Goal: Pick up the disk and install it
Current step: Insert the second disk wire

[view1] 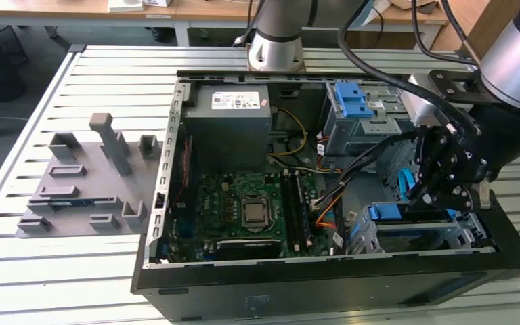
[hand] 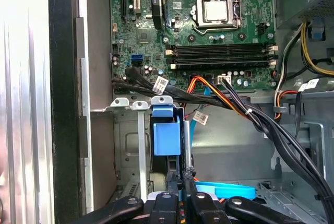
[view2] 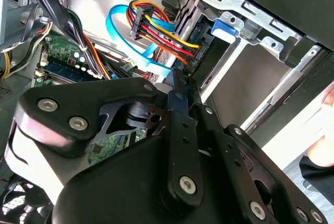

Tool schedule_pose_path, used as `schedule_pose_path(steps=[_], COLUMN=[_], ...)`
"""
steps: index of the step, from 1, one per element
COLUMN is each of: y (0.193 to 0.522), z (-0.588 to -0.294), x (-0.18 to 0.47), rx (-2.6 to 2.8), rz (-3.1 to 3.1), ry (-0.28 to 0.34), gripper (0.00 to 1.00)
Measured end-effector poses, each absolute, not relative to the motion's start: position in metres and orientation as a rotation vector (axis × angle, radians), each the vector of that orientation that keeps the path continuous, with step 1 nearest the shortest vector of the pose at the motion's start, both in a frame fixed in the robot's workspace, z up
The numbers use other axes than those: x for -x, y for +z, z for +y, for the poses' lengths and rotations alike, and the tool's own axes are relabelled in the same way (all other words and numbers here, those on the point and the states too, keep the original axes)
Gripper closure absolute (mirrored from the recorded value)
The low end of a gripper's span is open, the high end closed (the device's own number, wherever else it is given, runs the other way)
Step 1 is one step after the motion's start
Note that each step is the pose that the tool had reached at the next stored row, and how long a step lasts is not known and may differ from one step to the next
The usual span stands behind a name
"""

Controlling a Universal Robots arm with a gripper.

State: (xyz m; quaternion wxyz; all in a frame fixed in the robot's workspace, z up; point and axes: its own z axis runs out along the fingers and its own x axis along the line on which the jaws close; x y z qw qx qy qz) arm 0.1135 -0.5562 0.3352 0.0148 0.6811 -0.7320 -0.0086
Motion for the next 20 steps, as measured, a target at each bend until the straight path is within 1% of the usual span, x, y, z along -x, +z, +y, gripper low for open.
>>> schedule_pose_path(steps=[20], y=[0.3344], z=[-0.5573], x=[-0.1135], rx=[-2.12], rz=[-2.285], ry=[-0.036], gripper=[0.84])
